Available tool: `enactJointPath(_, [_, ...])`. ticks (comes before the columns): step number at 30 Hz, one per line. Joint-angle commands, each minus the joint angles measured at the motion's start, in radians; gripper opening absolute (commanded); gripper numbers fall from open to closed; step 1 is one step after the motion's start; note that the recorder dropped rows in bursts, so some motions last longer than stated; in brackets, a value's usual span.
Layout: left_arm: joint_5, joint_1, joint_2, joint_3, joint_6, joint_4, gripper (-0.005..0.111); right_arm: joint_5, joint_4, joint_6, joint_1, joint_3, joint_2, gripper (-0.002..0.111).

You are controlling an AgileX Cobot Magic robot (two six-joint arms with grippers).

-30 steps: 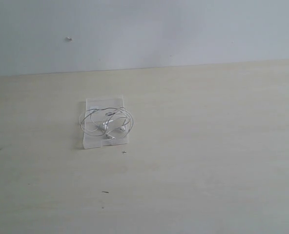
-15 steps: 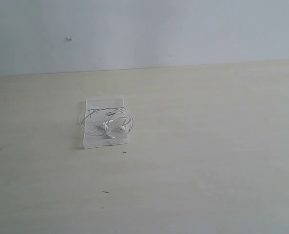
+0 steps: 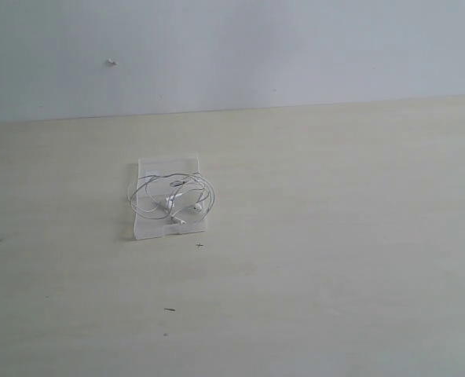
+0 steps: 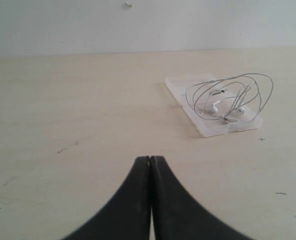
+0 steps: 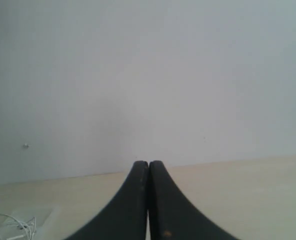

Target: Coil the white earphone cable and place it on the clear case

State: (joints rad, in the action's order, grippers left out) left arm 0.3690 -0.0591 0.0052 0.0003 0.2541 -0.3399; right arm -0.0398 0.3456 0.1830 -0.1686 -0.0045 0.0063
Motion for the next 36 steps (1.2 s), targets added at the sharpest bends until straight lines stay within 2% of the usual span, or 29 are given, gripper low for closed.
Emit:
enactJointPath(1, [-0.006, -0.002, -0.005, 0.000, -0.004, -0.001, 0.000, 0.051, -0.003, -0.005, 0.005, 0.004, -0.006, 0.000])
enactJointPath(4, [-0.006, -0.002, -0.005, 0.000, -0.004, -0.001, 0.000, 0.051, -0.018, -0.057, 0.005, 0.004, -0.006, 0.000])
enactJointPath(6, [-0.006, -0.002, -0.005, 0.000, -0.004, -0.001, 0.000, 0.051, -0.103, -0.085, 0.005, 0.004, -0.006, 0.000])
enactJointPath(10, [-0.006, -0.002, -0.005, 0.000, -0.004, -0.001, 0.000, 0.099, -0.384, -0.365, 0.005, 0.004, -0.006, 0.000])
enactJointPath(12, [-0.006, -0.002, -0.005, 0.000, -0.004, -0.001, 0.000, 0.156, -0.464, -0.444, 0.005, 0.004, -0.006, 0.000])
enactJointPath(18, [-0.006, -0.002, -0.005, 0.000, -0.002, -0.001, 0.000, 0.347, -0.476, -0.453, 0.005, 0.004, -0.006, 0.000])
enactJointPath(36, [-0.006, -0.002, -0.005, 0.000, 0.000, -0.001, 0.000, 0.352, -0.478, -0.455, 0.005, 0.004, -0.006, 0.000])
